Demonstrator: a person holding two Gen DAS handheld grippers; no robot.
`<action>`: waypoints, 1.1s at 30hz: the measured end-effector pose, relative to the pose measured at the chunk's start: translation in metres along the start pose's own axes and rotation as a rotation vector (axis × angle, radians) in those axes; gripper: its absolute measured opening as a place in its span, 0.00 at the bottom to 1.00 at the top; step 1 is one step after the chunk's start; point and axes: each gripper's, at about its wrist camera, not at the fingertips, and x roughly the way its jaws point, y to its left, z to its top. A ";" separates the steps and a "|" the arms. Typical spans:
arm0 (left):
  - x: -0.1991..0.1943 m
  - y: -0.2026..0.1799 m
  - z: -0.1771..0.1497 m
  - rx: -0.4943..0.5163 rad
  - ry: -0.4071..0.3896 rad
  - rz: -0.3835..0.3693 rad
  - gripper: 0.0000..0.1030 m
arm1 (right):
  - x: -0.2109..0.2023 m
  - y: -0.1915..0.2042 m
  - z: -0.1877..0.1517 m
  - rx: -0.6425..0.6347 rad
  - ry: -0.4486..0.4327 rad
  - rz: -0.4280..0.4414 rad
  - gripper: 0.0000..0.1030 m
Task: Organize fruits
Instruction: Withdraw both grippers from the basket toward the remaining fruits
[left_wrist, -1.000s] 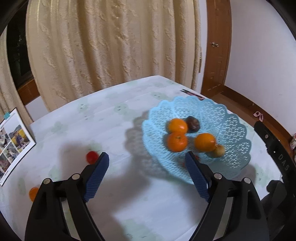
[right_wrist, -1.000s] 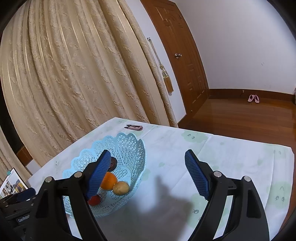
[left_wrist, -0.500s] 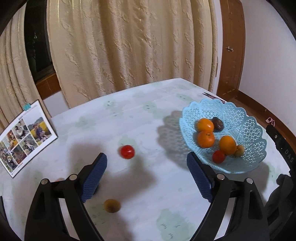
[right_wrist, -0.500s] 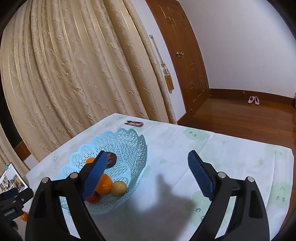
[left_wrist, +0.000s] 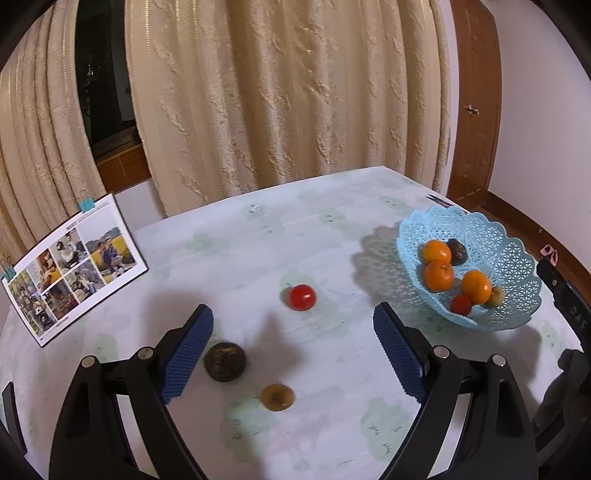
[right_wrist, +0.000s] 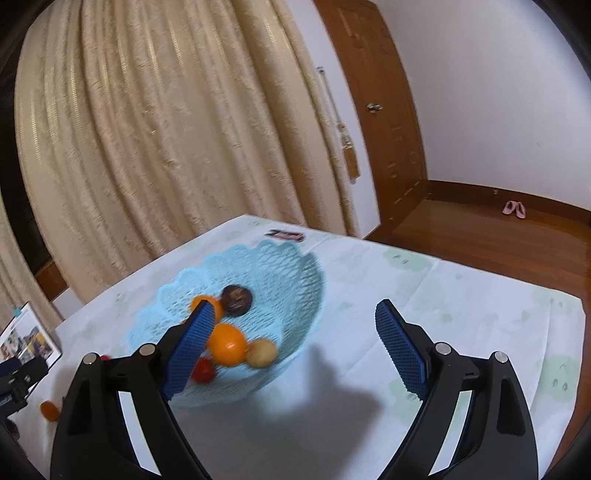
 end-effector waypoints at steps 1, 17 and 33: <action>-0.001 0.004 -0.001 -0.004 -0.001 0.005 0.85 | -0.002 0.005 -0.002 -0.005 0.006 0.017 0.87; -0.004 0.055 -0.013 -0.075 0.015 0.061 0.85 | -0.013 0.110 -0.040 -0.234 0.178 0.279 0.87; 0.027 0.148 -0.034 -0.262 0.160 0.104 0.85 | -0.009 0.160 -0.073 -0.365 0.336 0.424 0.87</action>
